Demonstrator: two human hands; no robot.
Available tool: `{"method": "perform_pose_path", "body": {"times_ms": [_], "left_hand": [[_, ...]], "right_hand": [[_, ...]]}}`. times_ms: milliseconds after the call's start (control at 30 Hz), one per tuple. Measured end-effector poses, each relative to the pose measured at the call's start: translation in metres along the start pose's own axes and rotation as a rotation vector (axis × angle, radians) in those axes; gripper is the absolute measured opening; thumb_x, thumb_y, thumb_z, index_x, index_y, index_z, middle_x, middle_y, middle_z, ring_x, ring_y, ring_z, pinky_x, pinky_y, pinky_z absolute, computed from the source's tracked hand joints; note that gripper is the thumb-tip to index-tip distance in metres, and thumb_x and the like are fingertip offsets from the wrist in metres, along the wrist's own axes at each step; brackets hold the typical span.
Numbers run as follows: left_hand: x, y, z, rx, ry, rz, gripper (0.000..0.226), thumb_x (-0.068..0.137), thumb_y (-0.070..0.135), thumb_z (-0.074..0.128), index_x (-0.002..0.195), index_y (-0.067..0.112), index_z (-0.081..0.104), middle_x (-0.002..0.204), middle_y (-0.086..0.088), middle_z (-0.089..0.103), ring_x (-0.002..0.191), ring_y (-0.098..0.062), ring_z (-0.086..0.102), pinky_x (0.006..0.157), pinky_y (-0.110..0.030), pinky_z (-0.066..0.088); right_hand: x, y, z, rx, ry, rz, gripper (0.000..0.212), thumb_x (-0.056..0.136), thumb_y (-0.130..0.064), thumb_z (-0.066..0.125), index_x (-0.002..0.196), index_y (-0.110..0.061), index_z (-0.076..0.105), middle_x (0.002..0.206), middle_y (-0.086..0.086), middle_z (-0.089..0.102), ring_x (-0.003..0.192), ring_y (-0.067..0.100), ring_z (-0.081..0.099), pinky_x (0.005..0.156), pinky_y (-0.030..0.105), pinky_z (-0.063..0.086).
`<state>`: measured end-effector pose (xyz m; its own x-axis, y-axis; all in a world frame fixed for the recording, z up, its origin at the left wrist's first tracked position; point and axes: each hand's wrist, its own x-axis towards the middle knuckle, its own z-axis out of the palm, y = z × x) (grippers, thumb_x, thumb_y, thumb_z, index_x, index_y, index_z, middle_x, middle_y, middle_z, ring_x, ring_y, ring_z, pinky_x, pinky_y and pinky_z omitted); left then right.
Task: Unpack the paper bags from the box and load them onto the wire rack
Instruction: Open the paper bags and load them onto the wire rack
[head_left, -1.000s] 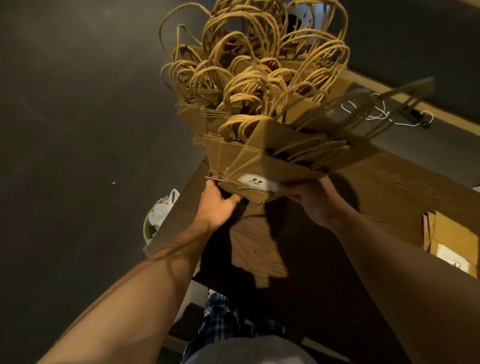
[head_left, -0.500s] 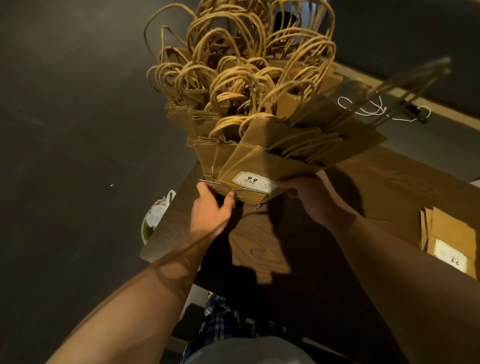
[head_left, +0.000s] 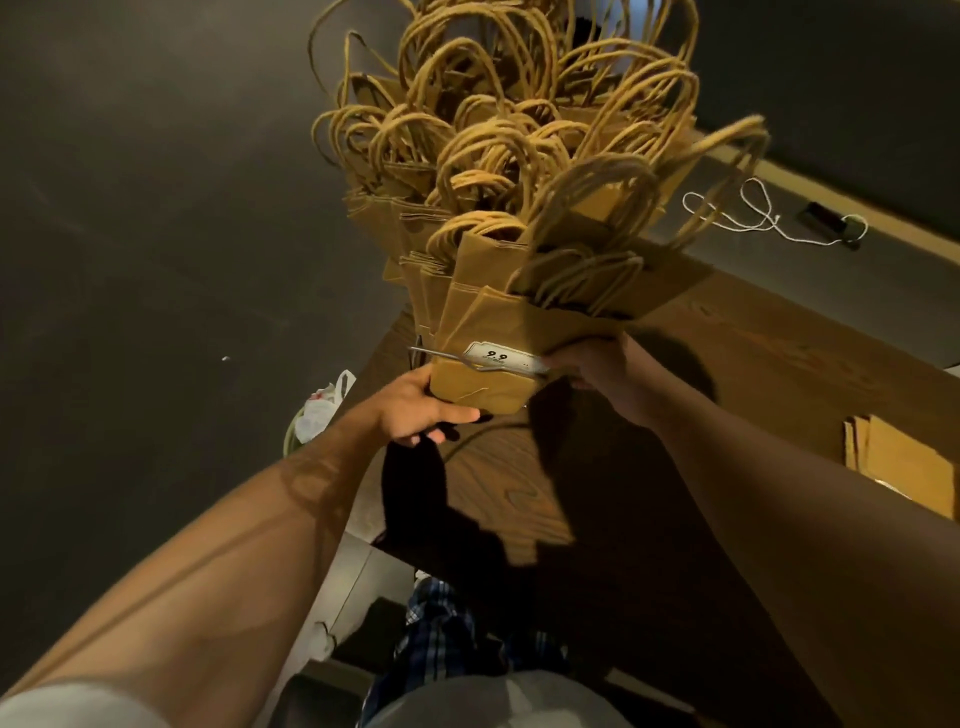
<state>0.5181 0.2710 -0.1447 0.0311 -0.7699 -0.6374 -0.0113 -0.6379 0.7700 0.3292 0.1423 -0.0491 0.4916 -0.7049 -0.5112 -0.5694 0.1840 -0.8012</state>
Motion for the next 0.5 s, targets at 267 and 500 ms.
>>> {"method": "perform_pose_path", "body": {"times_ms": [267,500], "left_hand": [[0.000,-0.008,0.002,-0.085,0.049,0.036,0.034,0.089,0.024,0.073,0.119,0.028,0.059,0.070,0.010,0.067,0.054,-0.011,0.050,0.047,-0.023,0.030],[-0.004,0.007,-0.004,-0.029,0.076,0.048,0.016,0.086,0.033,0.076,0.099,0.025,0.072,0.082,-0.001,0.060,0.071,-0.014,0.051,0.051,-0.022,0.033]], "right_hand": [[0.006,0.012,0.013,0.213,0.080,0.004,0.036,0.074,-0.005,0.075,0.099,-0.027,0.063,0.106,-0.005,0.068,0.104,0.016,0.058,0.079,0.032,0.044],[0.006,0.013,0.000,0.314,-0.068,0.059,0.058,0.062,-0.005,0.076,0.116,-0.023,0.063,0.116,-0.006,0.069,0.118,0.025,0.054,0.091,0.039,0.038]]}}
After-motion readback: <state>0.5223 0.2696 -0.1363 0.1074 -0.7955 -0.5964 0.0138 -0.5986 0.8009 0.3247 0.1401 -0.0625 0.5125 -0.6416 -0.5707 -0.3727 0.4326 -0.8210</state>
